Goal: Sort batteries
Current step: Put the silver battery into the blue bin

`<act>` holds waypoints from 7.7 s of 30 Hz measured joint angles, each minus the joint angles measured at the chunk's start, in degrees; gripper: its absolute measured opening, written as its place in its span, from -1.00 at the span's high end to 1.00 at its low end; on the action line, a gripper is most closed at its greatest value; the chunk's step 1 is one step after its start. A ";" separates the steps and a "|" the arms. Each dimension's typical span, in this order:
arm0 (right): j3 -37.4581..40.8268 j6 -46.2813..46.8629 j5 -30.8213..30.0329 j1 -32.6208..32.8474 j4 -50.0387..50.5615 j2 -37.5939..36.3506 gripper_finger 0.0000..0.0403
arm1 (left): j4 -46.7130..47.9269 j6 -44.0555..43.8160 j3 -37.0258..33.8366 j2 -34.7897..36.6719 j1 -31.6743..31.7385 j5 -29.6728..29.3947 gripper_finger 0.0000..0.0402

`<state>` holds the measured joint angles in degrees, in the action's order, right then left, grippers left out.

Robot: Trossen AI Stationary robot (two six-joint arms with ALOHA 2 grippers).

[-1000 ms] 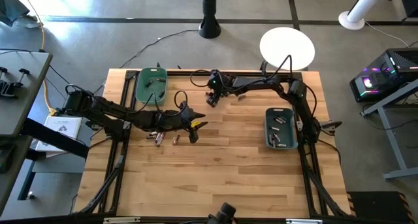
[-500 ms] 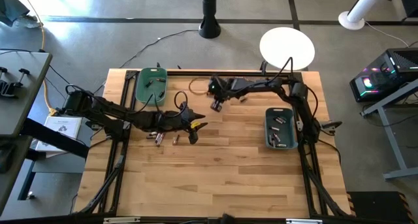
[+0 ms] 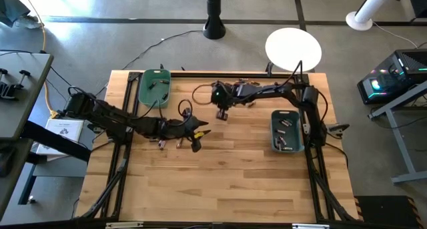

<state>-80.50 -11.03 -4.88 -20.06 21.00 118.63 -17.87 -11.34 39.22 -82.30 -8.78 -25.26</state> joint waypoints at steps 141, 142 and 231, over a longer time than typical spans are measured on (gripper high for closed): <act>27.90 74.33 -36.42 32.38 53.75 -46.73 0.37 | -3.06 0.71 0.00 -0.02 0.23 -3.38 0.23; 27.88 73.49 -40.58 32.64 50.51 -46.73 0.37 | -3.04 0.04 0.00 -0.02 0.90 -3.36 0.23; 40.74 18.21 -9.38 -1.37 -48.24 -24.59 0.07 | 0.63 4.33 2.66 -5.34 26.43 25.83 0.21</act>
<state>-39.76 7.19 -14.26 -21.43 -27.24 94.03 -17.24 -7.01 41.88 -87.64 17.65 0.57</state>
